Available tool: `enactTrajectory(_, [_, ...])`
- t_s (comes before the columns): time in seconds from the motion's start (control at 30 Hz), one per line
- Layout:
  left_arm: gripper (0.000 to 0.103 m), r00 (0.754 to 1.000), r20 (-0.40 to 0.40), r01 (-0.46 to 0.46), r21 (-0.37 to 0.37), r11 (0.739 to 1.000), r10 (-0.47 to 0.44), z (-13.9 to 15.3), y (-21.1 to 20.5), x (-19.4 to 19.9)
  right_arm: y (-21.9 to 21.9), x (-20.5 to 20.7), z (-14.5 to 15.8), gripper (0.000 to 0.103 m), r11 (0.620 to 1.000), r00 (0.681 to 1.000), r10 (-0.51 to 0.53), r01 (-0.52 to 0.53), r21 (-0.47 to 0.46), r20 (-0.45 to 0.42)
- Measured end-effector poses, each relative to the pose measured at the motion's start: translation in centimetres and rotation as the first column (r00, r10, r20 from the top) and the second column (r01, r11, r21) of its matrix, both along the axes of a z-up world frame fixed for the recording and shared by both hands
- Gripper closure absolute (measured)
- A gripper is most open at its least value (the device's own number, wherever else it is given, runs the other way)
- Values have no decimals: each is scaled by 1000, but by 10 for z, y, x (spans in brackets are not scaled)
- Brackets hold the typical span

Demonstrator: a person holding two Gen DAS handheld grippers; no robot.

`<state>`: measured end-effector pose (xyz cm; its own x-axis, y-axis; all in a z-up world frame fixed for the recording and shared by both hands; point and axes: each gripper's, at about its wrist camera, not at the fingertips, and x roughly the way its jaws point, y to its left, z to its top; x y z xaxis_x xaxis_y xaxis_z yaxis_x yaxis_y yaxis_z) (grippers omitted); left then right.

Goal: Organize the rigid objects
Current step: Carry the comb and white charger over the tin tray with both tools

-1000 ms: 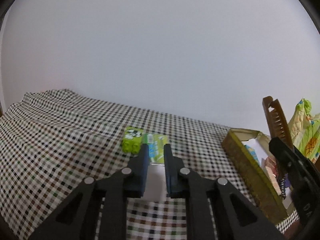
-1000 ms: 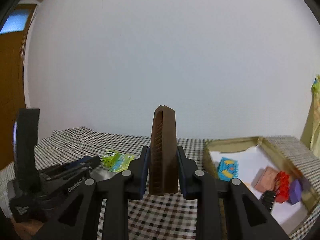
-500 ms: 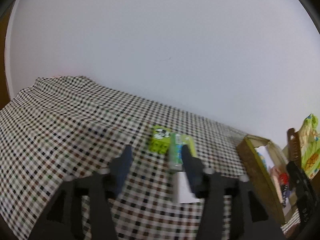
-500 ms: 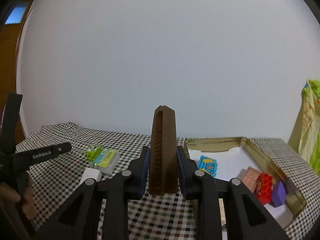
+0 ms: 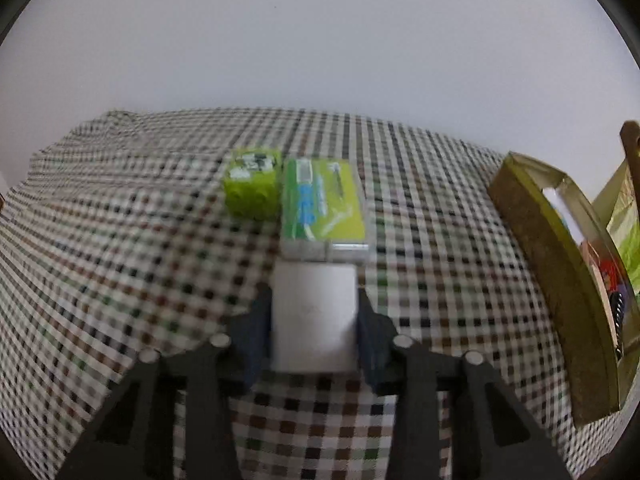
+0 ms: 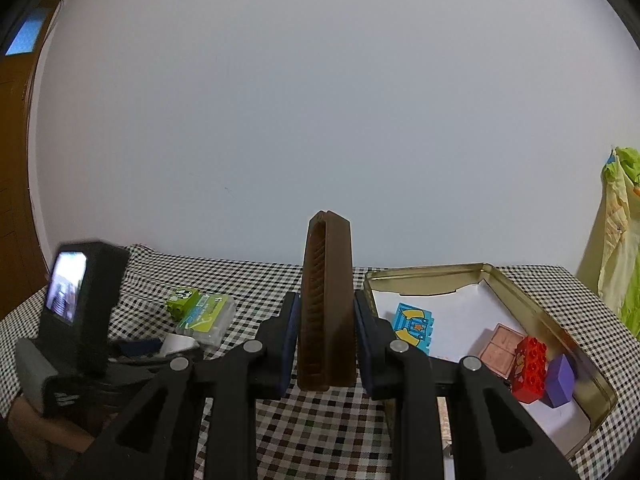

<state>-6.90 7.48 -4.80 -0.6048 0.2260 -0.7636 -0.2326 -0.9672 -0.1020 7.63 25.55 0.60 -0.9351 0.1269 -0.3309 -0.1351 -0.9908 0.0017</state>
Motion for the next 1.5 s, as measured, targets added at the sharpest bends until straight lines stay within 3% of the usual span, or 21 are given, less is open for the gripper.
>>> enactTrajectory(0.17, [66, 1000, 2, -10, 57, 998, 10, -1, -12, 0, -1, 1, 2, 74, 1000, 1000, -3, 3, 1, -2])
enactTrajectory(0.47, [66, 980, -194, -2, 164, 986, 34, 40, -9, 32, 11, 6, 5, 74, 1000, 999, -12, 13, 20, -53])
enactTrajectory(0.63, [66, 962, -272, 66, 160, 985, -20, 63, 17, 48, 27, 12, 6, 74, 997, 996, -48, 52, 55, -73])
enactTrajectory(0.97, [66, 937, -307, 214, 133, 968, -166, 75, 91, 63, 100, 24, 5, 74, 989, 987, -145, 145, -8, -74])
enactTrajectory(1.13, [66, 925, -306, 271, 119, 955, -224, 80, 128, 65, 128, 29, 3, 74, 984, 982, -175, 176, 6, -65])
enactTrajectory(1.33, [66, 917, -282, 320, 99, 942, -282, 85, 164, 73, 158, 38, 0, 74, 978, 978, -206, 207, 37, -31])
enactTrajectory(1.5, [66, 915, -248, 341, 61, 938, -317, 81, 194, 76, 186, 23, -8, 74, 982, 980, -189, 189, -3, 56])
